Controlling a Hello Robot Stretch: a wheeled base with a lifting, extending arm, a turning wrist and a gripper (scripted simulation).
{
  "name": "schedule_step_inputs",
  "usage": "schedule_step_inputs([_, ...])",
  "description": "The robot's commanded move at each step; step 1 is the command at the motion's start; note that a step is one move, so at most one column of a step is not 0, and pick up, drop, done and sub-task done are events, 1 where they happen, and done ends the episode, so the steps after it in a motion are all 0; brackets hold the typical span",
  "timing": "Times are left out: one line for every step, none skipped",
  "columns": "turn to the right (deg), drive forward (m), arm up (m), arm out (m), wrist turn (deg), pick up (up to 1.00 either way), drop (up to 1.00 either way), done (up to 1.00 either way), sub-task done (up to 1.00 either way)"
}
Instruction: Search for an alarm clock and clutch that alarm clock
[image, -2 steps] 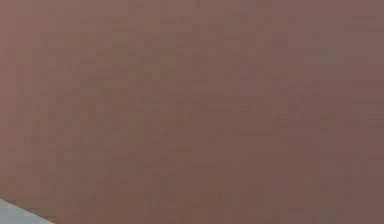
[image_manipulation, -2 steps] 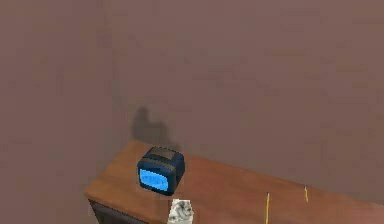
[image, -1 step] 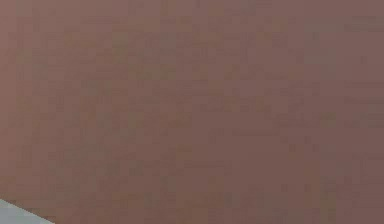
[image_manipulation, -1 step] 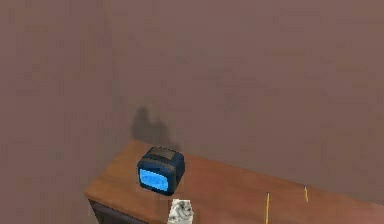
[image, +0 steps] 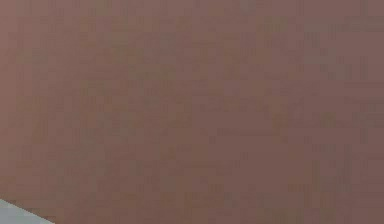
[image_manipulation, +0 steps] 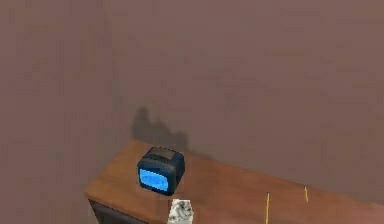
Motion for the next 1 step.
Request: schedule_step_inputs([0.0, 0.00, 0.00, 0.24, 0.0, 0.00, 0.00, 0.00, 0.00])
